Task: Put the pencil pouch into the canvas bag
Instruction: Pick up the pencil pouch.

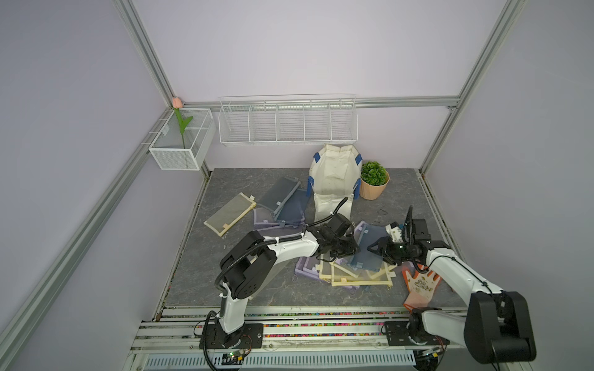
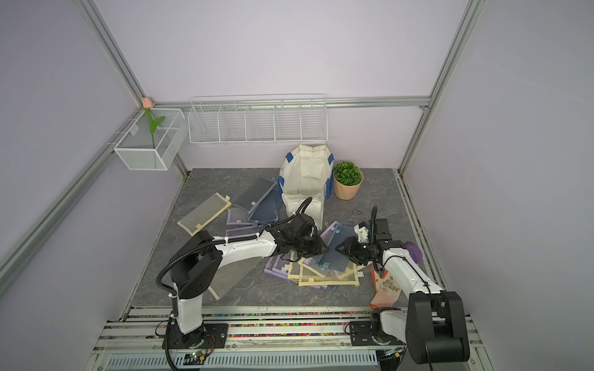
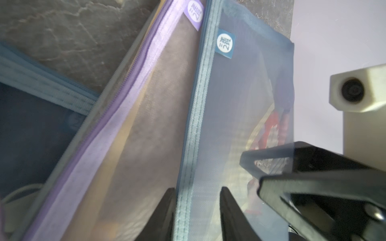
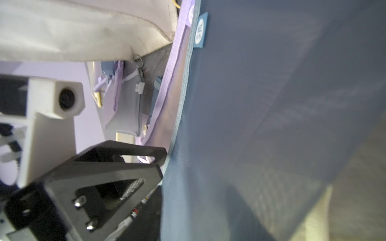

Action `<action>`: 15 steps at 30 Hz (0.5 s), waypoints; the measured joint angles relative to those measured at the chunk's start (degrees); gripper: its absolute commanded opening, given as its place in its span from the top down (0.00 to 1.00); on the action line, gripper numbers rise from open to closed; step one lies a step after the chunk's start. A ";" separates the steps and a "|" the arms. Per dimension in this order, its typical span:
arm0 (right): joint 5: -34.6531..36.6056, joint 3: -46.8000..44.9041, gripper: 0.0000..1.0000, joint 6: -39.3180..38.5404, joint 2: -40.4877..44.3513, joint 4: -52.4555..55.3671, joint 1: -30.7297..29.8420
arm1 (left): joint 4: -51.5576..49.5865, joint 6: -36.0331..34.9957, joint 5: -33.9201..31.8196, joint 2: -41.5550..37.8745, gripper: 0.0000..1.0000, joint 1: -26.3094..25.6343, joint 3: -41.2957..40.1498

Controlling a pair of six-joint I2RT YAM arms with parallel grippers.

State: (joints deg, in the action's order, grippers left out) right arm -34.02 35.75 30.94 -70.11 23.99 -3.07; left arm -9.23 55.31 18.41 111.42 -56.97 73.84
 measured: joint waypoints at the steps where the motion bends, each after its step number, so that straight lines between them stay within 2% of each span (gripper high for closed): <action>1: -0.02 0.00 0.83 -0.07 0.02 -0.26 0.00 | 0.42 0.04 0.09 0.00 0.64 0.00 -0.09; 3: -0.15 -0.04 0.93 -0.42 0.09 -0.24 0.00 | 0.81 0.02 0.31 0.00 0.64 0.00 -0.17; 6: -0.09 -0.07 0.93 -1.44 1.40 1.18 0.04 | 0.42 -0.22 0.33 -0.50 0.59 0.00 -0.17; 8: 0.00 0.00 0.93 -2.47 4.24 3.32 0.04 | -0.46 -0.44 0.50 -1.84 0.49 0.22 -0.17; 12: -0.17 3.26 0.93 -5.88 12.04 10.54 -0.59 | -1.16 -0.70 2.25 -8.61 0.22 1.77 -1.33; 15: -2.25 5.07 0.93 -7.28 15.32 11.52 -2.27 | -2.16 -1.20 3.69 -15.23 0.10 4.13 -1.42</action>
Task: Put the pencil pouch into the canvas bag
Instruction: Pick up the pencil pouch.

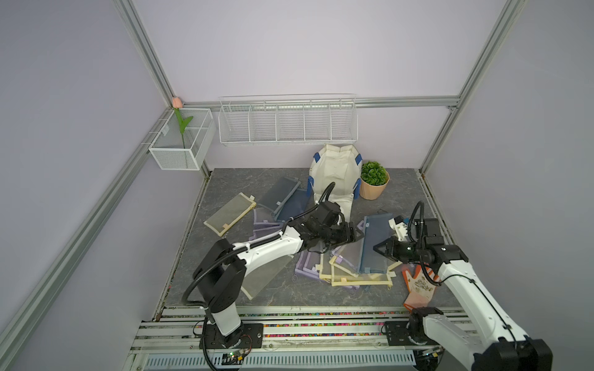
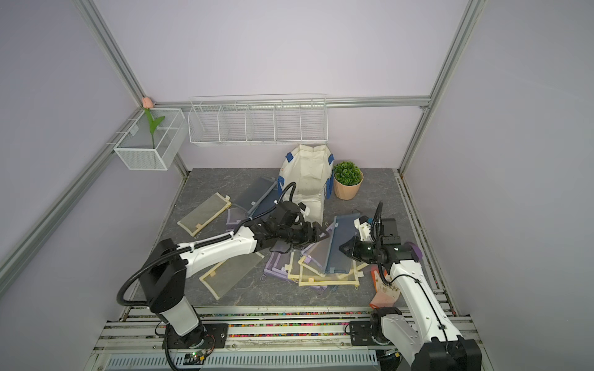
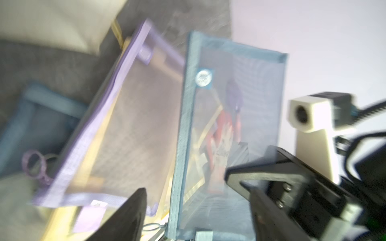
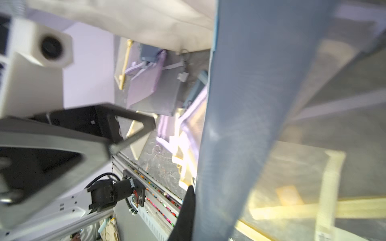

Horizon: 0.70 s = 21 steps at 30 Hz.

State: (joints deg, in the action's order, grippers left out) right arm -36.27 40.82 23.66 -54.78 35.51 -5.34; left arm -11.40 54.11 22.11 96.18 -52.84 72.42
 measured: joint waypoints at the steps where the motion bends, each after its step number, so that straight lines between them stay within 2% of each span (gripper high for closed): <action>1: -0.79 0.04 0.93 -0.07 1.07 -0.02 -0.46 | -0.33 -0.42 0.46 -1.70 0.08 0.81 0.17; 5: -4.42 0.11 0.93 1.44 4.44 -1.88 -1.66 | -1.20 -1.53 2.47 -7.98 0.01 4.24 0.98; 10: -8.59 1.38 0.93 6.64 7.69 -7.67 -2.51 | -1.70 -2.51 4.66 -11.58 0.01 6.23 0.98; 14: -12.00 4.07 0.93 12.22 8.26 -14.12 -3.37 | -0.28 -2.45 6.56 -11.80 0.05 6.03 0.83; 21: -16.20 7.02 0.93 20.37 6.21 -24.39 -4.92 | 10.88 -0.24 8.92 -11.80 0.19 4.55 -1.62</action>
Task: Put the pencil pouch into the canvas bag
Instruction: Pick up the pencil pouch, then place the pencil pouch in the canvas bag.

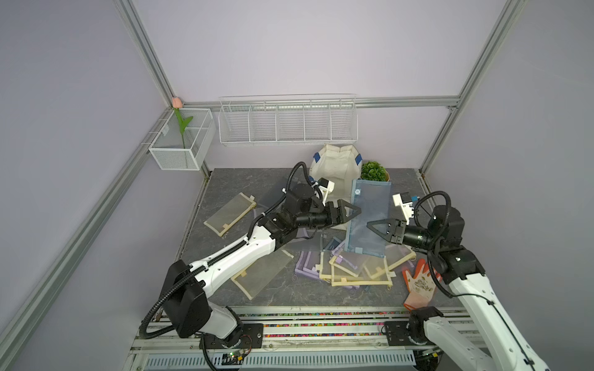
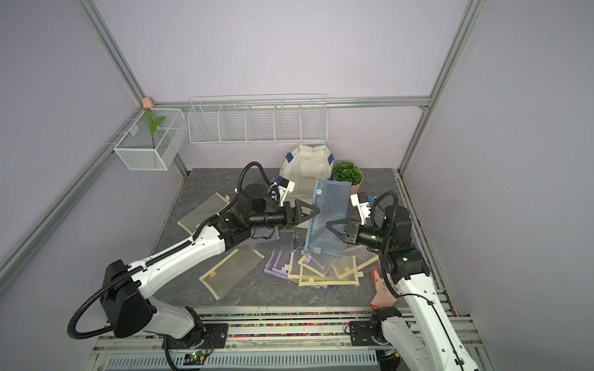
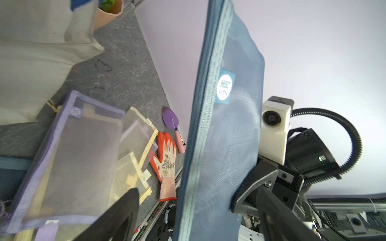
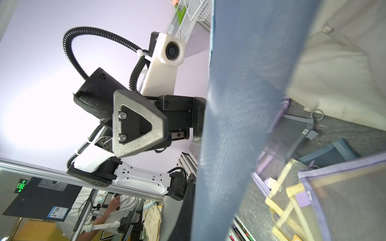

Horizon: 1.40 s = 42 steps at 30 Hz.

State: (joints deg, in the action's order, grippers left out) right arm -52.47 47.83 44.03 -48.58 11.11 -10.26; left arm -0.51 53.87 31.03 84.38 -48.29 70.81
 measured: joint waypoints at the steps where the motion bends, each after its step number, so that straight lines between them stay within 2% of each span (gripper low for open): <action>1: -0.37 0.35 0.93 0.76 -0.72 -1.14 -0.07 | 1.55 0.48 0.31 0.00 0.23 -0.09 -0.28; 5: -1.29 0.96 0.93 2.95 -3.08 -4.55 -0.61 | 7.32 2.16 1.18 0.55 0.43 -0.11 -0.59; 8: -1.64 2.05 0.93 4.28 -5.09 -6.21 -0.76 | 10.23 3.02 1.79 1.49 0.72 -0.04 -0.52; 10: -1.64 3.15 0.92 4.70 -6.27 -7.19 -0.76 | 10.97 2.86 2.08 1.99 0.87 -0.02 -0.42; 11: -1.64 3.72 0.87 4.90 -6.80 -7.39 -0.76 | 10.86 2.67 2.12 2.14 0.96 0.02 -0.22; 12: -1.60 4.42 0.76 4.90 -7.32 -7.21 -0.76 | 10.54 2.84 2.14 2.23 1.00 0.11 0.15; 14: -1.36 6.47 0.48 3.91 -8.57 -5.11 -0.76 | 8.94 2.03 1.81 2.19 1.00 0.59 1.40; 17: 1.31 12.31 0.13 -1.51 -10.54 4.13 -0.79 | 2.49 0.55 -1.01 1.84 1.00 2.49 4.70; 18: 2.40 14.21 0.05 -3.21 -10.86 7.17 -0.79 | -0.96 -0.37 -2.36 1.84 1.00 3.48 7.04; 19: 3.69 15.98 0.02 -5.18 -11.08 10.32 -0.79 | -4.90 -1.33 -3.89 2.03 1.00 4.35 9.77; 22: 7.54 19.93 0.11 -9.79 -11.52 18.12 -0.79 | -20.92 -6.78 -10.86 5.46 1.00 7.17 26.29; 23: 8.83 20.52 0.11 -11.10 -11.58 20.33 -0.79 | -26.27 -8.96 -13.94 8.20 1.00 7.96 34.56; 27: 12.90 20.72 0.12 -14.36 -12.55 26.97 -0.79 | -45.33 -16.48 -24.02 21.97 1.00 9.31 68.02; 30: 15.45 20.72 0.11 -15.91 -13.92 30.34 -0.79 | -56.33 -20.61 -29.05 33.24 1.00 9.49 88.28; 32: 16.96 20.72 0.11 -16.68 -14.36 31.93 -0.79 | -60.76 -22.91 -31.93 37.42 1.00 9.46 91.91; 38: 19.23 20.72 0.11 -17.62 -14.34 34.40 -0.79 | -62.82 -28.61 -38.42 38.82 1.00 9.46 78.51; 42: 20.15 20.37 0.11 -17.70 -14.34 34.53 -0.79 | -62.42 -31.76 -40.37 39.36 1.00 9.38 76.59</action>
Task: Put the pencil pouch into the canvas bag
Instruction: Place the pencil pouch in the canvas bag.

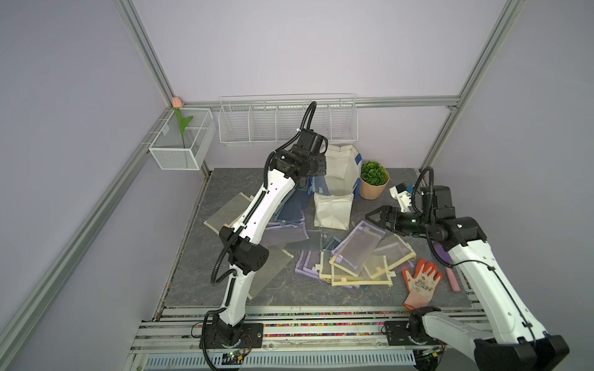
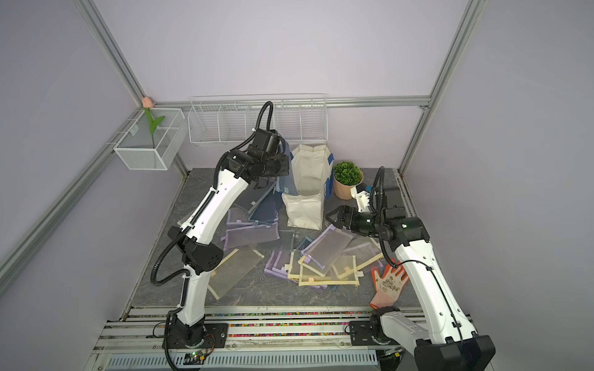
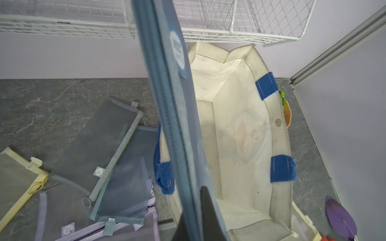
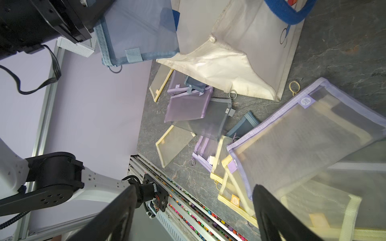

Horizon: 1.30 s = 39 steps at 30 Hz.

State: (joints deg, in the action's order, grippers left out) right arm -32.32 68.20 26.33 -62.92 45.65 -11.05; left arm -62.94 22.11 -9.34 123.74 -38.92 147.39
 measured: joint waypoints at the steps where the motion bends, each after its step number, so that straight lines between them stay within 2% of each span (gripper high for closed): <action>1: 0.07 -0.24 0.11 0.00 0.00 0.00 0.00 | 0.61 -0.85 -0.31 -0.02 1.00 -0.09 -0.13; 12: 1.53 -1.97 0.11 0.02 0.02 0.26 0.00 | 5.92 -4.37 -0.70 1.36 1.00 -2.12 -1.51; 19: 2.73 -2.86 0.11 0.00 0.02 1.09 0.00 | 7.98 -3.98 0.48 4.44 1.00 -3.23 -5.27; 29: 2.75 -3.06 0.10 -0.04 0.02 1.27 0.00 | 8.26 -1.16 1.18 4.52 1.00 -4.33 -10.08; 31: 2.73 -3.30 0.10 -0.04 0.02 1.27 0.00 | 8.24 -0.55 0.68 4.52 0.94 -4.46 -10.08; 34: 2.75 -3.54 0.10 -0.09 0.00 1.29 0.00 | 7.72 0.52 0.09 5.11 0.78 -4.33 -8.68; 38: 2.78 -3.76 0.10 -0.28 0.00 1.38 0.00 | 7.04 1.84 -0.74 8.70 0.55 -3.43 -2.91; 39: 2.78 -3.85 0.10 -0.42 0.02 1.44 0.00 | 6.93 2.03 -0.76 9.49 0.52 -3.04 -1.99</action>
State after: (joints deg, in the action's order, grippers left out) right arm -29.54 64.36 25.91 -62.89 47.09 -11.05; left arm -56.01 24.14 -10.11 133.23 -41.95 145.40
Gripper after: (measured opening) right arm 0.898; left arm 0.419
